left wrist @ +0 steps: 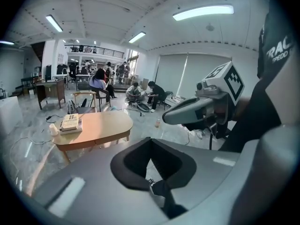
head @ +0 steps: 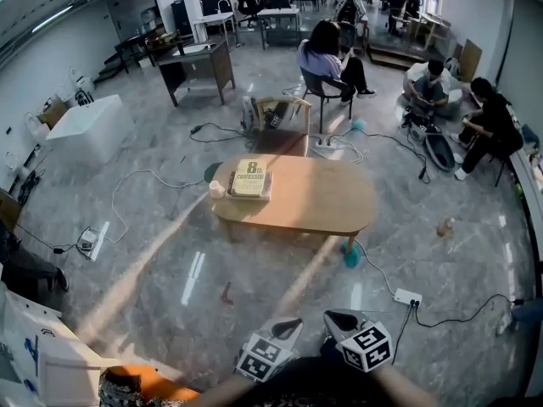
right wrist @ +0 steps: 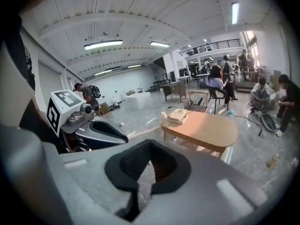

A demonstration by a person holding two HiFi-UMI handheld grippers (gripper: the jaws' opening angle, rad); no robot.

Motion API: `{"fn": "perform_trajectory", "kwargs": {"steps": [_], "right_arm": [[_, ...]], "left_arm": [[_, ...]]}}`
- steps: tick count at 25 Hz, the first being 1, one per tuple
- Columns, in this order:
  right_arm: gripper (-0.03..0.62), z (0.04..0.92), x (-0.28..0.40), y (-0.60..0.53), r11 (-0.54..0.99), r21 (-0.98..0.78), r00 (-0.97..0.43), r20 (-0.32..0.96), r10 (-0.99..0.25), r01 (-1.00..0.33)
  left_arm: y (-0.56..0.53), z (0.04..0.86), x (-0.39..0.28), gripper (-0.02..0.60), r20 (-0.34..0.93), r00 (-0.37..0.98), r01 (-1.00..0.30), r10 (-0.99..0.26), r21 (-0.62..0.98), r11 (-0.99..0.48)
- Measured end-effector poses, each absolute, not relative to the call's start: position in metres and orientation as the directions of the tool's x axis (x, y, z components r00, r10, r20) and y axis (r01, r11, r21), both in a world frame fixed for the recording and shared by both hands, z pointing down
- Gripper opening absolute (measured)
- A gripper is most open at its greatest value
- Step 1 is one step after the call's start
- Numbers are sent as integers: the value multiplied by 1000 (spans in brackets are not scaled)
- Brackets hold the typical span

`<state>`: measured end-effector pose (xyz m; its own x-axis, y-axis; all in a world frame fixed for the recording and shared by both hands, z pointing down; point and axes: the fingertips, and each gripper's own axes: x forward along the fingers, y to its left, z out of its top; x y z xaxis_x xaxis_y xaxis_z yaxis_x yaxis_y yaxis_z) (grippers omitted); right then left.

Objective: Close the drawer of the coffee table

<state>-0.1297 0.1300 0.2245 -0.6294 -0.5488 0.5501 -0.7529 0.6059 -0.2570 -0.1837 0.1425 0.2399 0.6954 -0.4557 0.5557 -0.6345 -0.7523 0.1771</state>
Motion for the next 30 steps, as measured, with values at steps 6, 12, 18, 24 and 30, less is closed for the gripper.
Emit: {"fn": "perform_trajectory", "kwargs": {"steps": [6,12,18,24,30], "right_arm": [[2,231,-146,147,643,-260,-654,564,-505,-720],[2,228,-143,146,634,-275,-657,558,-507,-723],[2,232,-139,148,636,-277,-658,563,-500,-720],[2,235,-136,152,632,-281,-656,568,-497,-722],[0,238,-130,157,627,-285,-654,572,-496,-725]], "left_arm": [[145,237,-186,6,538,711,-630,-453,200,-751],[142,232,-185,6,527,714,-633,-461,203,-747],[143,235,-179,6,525,722,-626,-451,217,-749],[147,238,-176,6,526,725,-622,-444,225,-750],[151,239,-169,6,524,730,-615,-439,222,-756]]}}
